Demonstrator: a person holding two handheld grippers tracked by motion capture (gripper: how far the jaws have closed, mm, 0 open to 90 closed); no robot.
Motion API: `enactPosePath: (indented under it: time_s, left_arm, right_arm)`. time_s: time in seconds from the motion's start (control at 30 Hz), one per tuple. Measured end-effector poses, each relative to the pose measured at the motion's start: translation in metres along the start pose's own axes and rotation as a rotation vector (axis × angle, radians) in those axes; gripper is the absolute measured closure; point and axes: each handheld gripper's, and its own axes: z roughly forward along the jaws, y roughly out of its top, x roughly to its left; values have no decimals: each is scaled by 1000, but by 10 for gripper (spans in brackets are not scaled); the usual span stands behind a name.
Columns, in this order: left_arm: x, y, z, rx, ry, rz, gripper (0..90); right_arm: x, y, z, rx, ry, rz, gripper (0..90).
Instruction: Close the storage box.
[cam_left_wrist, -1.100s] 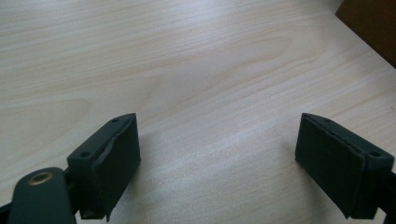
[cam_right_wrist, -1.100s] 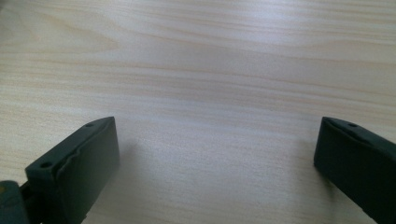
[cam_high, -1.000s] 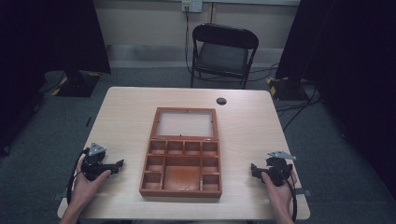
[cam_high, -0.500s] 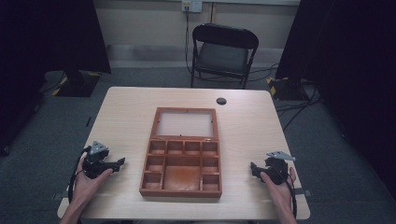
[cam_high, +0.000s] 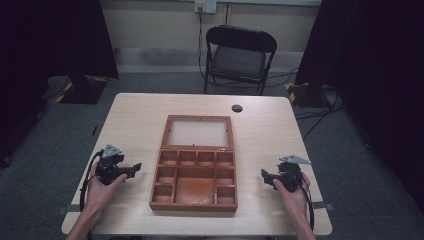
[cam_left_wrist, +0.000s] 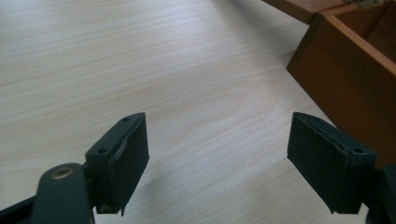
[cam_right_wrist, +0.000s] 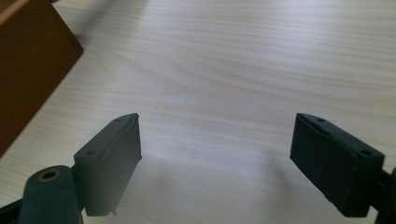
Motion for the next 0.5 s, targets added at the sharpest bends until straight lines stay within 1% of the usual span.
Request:
enactPosePath:
  time_s: [0.07, 0.13, 0.2, 0.27, 0.3, 0.33, 0.37, 0.43, 0.5]
  left_arm:
    - [-1, 3, 1, 2, -22, -11, 198]
    - [-2, 8, 2, -7, -33, -22, 198]
    - [-4, 14, 3, -16, -30, -16, 200]
    - [-6, 18, 3, -24, -37, -9, 200]
    - [-7, 24, 4, -31, -63, -28, 200]
    - [-7, 24, 4, -31, -63, -28, 200]
    - [-7, 26, 5, -40, -63, -27, 200]
    - [-8, 31, 6, -44, -53, -14, 201]
    - [-8, 35, 8, -64, -57, -24, 212]
  right_arm:
    - [3, 4, 2, -2, 10, -1, 158]
    - [7, 11, 6, 3, 27, -5, 147]
    - [11, 16, 8, -3, 36, -12, 147]
    - [15, 23, 11, -13, 44, -23, 150]
    - [17, 25, 12, -13, 47, -26, 150]
    - [17, 25, 12, -13, 47, -26, 150]
    - [22, 33, 17, -19, 66, -37, 149]
    - [27, 39, 21, -20, 74, -44, 150]
    - [32, 45, 25, -21, 87, -52, 150]
